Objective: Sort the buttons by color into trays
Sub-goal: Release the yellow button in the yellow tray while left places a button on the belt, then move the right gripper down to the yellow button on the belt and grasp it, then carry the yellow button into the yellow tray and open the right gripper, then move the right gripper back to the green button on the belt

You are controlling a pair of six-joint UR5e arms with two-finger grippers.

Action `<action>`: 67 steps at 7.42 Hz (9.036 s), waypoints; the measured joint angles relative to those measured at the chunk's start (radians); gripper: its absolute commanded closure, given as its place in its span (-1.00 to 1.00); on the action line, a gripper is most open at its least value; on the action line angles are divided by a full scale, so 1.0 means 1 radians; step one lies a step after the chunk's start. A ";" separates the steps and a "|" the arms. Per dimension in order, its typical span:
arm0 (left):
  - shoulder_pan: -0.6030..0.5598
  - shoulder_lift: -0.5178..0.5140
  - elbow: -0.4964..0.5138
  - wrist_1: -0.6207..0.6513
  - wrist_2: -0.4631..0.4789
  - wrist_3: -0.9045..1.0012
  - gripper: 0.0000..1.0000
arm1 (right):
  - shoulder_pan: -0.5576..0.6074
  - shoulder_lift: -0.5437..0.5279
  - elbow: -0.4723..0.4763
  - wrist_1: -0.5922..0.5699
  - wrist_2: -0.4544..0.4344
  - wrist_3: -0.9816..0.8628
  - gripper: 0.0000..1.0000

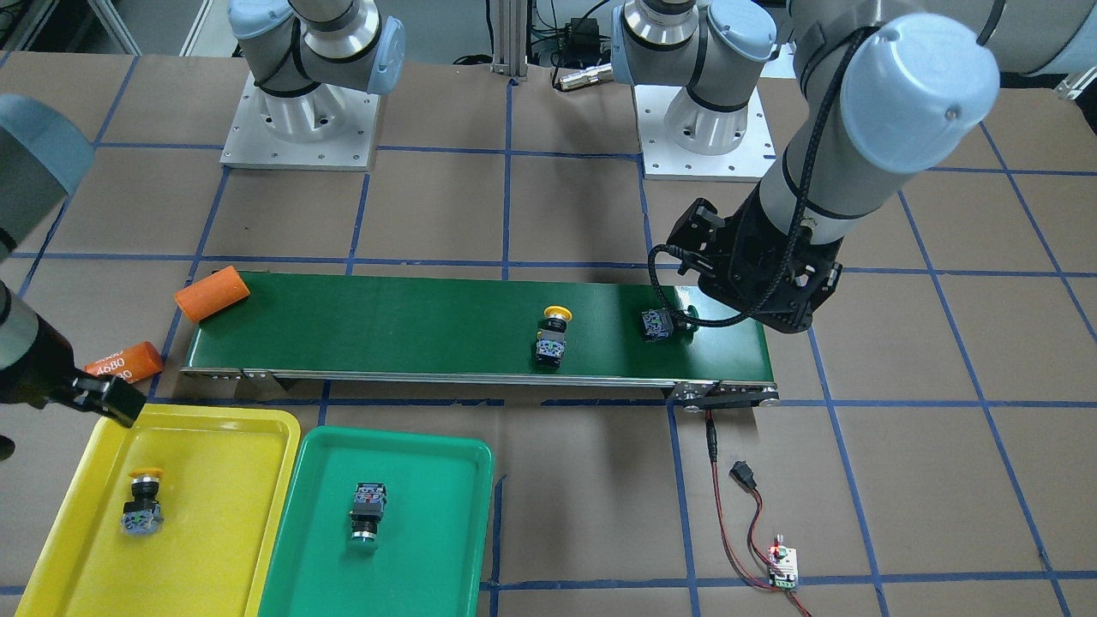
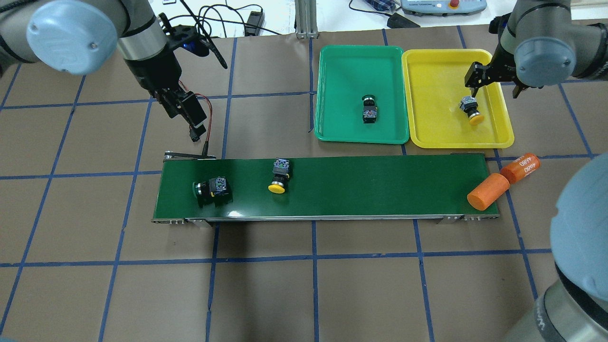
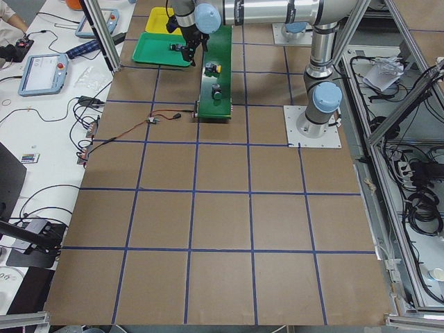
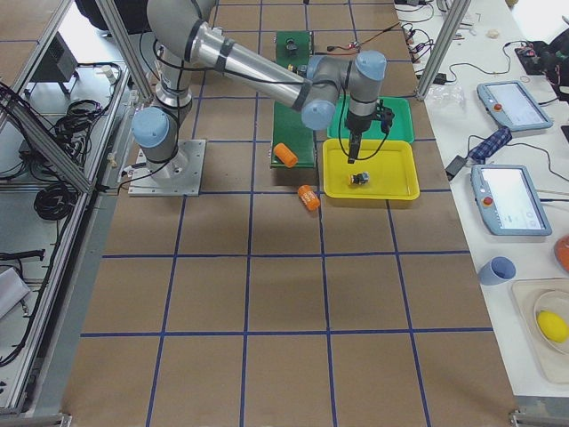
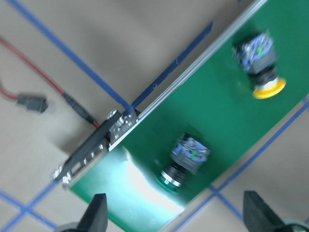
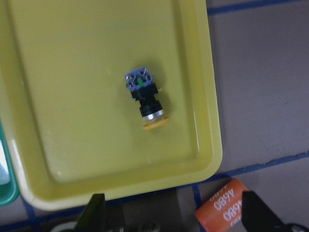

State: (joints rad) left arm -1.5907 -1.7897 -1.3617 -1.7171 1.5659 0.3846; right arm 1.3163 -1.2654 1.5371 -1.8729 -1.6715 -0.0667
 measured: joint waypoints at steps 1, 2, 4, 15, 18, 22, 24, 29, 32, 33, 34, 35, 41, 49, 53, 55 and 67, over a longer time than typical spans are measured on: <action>-0.005 0.020 0.016 -0.005 0.029 -0.127 -1.00 | 0.003 -0.110 0.006 0.127 0.023 0.006 -1.00; 0.000 0.032 0.020 -0.006 0.041 -0.216 -1.00 | 0.006 -0.196 0.013 0.220 0.032 0.020 -1.00; 0.007 0.042 0.022 -0.006 0.051 -0.315 -1.00 | 0.028 -0.280 0.047 0.302 0.044 0.068 -1.00; 0.028 0.051 0.026 0.029 0.045 -0.383 -1.00 | 0.340 -0.214 0.181 0.135 0.065 0.339 -1.00; 0.028 0.047 0.027 0.041 0.045 -0.383 -1.00 | 0.420 -0.150 0.196 0.032 0.112 0.458 -1.00; 0.028 0.050 0.028 0.044 0.045 -0.383 -1.00 | 0.483 -0.086 0.215 -0.055 0.114 0.509 -1.00; 0.027 0.052 0.018 0.043 0.045 -0.383 -1.00 | 0.508 -0.046 0.216 -0.087 0.113 0.514 -1.00; 0.036 0.051 0.024 0.043 0.045 -0.382 -1.00 | 0.540 0.032 0.224 -0.129 0.114 0.525 0.00; 0.037 0.046 0.024 0.045 0.046 -0.382 -1.00 | 0.529 0.026 0.262 -0.124 0.111 0.520 1.00; 0.037 0.039 0.026 0.045 0.046 -0.382 -1.00 | 0.525 0.017 0.263 -0.118 0.109 0.520 1.00; 0.037 0.034 0.026 0.045 0.046 -0.382 -1.00 | 0.519 0.001 0.261 -0.116 0.105 0.521 1.00; 0.037 0.035 0.027 0.044 0.045 -0.382 -1.00 | 0.500 -0.019 0.253 -0.117 0.099 0.520 1.00; 0.036 0.038 0.027 0.048 0.044 -0.382 -1.00 | 0.140 0.083 0.055 -0.192 0.004 0.151 1.00; 0.035 0.050 0.017 0.061 0.041 -0.382 -1.00 | 0.056 0.189 0.023 -0.244 0.126 0.043 -1.00; 0.035 0.051 0.011 0.077 0.040 -0.367 -1.00 | 0.001 0.055 0.030 -0.175 0.115 0.082 -1.00; 0.036 0.051 0.013 0.080 0.039 -0.366 -1.00 | -0.001 -0.042 0.039 -0.033 0.120 0.335 -1.00; 0.034 0.050 0.003 0.080 0.039 -0.366 -1.00 | 0.280 -0.276 0.382 0.032 0.174 1.379 -1.00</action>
State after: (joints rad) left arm -1.5570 -1.7396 -1.3585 -1.6368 1.6046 0.0184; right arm 1.5961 -1.5418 1.9189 -1.8414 -1.4972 1.3122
